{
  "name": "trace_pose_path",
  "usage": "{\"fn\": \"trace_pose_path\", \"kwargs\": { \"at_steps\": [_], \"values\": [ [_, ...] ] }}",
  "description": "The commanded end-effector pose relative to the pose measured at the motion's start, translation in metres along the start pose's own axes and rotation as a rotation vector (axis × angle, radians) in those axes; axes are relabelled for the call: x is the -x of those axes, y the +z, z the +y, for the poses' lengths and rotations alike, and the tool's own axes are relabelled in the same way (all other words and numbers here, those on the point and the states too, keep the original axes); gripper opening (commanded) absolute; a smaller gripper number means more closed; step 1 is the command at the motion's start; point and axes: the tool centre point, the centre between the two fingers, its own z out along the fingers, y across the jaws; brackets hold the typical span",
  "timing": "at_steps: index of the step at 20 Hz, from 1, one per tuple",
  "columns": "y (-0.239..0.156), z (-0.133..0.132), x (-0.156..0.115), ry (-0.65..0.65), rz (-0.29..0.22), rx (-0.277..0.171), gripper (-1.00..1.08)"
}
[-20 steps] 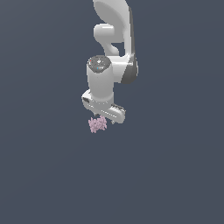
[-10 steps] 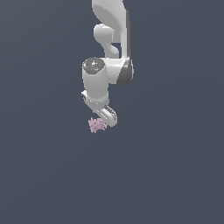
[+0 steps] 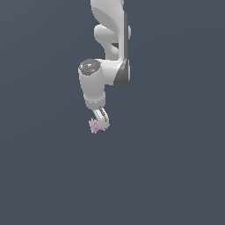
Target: Pick up the object and move it to a goal position.
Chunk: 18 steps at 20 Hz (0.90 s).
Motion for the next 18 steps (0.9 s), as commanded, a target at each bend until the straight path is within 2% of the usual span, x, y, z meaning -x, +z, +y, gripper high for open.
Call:
{"fn": "trace_pose_path", "kwargs": {
  "at_steps": [1,8,18],
  "values": [
    [0.002,0.003,-0.002,0.051,0.001,-0.001,1.00],
    [0.004,0.008,-0.004,0.126,0.002,-0.001,1.00],
    [0.018,0.009,-0.004,0.129,0.002,-0.001,1.00]
  ]
}}
